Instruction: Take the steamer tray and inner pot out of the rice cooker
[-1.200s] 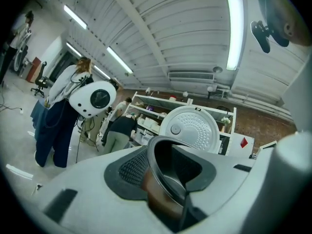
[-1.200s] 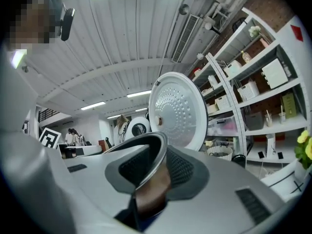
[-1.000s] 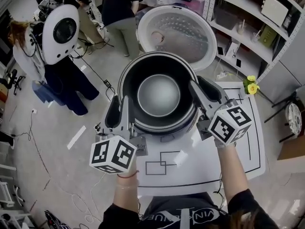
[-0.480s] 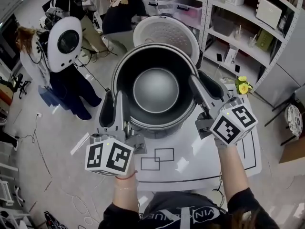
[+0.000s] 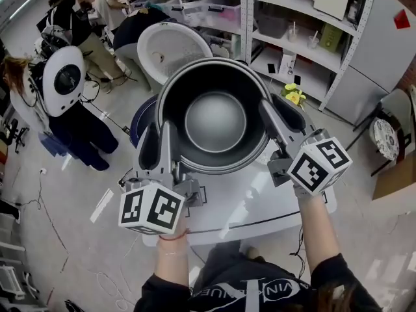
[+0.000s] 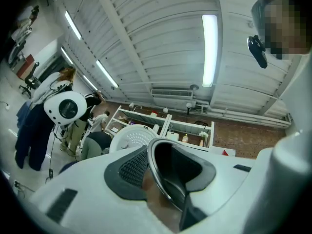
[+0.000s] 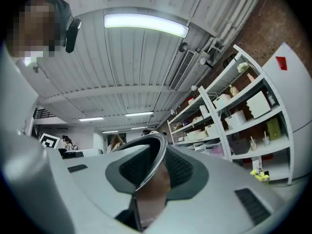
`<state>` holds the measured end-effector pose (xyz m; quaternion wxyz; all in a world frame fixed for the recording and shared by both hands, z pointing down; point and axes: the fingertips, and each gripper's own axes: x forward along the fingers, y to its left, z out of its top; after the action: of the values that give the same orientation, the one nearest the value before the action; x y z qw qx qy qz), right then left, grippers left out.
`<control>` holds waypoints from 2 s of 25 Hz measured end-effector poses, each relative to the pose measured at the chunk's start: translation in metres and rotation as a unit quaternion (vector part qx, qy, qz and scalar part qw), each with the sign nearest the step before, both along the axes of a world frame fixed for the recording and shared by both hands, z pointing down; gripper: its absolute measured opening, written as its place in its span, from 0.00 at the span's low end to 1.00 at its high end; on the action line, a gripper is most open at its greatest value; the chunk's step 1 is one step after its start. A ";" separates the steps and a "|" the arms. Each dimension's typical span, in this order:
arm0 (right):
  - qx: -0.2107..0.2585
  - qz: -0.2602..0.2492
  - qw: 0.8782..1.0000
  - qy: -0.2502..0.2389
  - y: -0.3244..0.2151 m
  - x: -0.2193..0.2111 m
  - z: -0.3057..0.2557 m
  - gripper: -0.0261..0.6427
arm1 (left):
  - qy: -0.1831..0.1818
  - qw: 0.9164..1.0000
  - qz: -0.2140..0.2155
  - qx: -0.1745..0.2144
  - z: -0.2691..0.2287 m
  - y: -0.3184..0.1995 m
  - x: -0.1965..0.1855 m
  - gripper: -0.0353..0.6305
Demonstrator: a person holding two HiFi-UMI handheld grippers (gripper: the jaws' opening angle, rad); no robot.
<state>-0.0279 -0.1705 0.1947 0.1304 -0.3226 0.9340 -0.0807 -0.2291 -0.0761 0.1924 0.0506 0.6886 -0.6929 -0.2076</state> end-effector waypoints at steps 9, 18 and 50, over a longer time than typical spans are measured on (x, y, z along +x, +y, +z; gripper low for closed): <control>-0.037 0.065 0.997 0.015 0.023 0.116 0.042 0.18 | 0.012 0.997 0.065 -0.033 0.040 -0.004 0.105 0.25; -0.077 0.111 0.991 0.022 0.047 0.202 0.091 0.18 | 0.012 0.990 0.116 -0.081 0.095 -0.002 0.186 0.25; -0.220 0.165 0.960 0.054 0.077 0.268 0.250 0.17 | 0.034 0.954 0.172 -0.244 0.246 0.007 0.249 0.25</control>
<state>0.2398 -0.0937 0.4446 0.0169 -0.4964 0.8329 -0.2439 0.0195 -0.0693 0.4380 0.2753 0.7567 -0.5914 -0.0436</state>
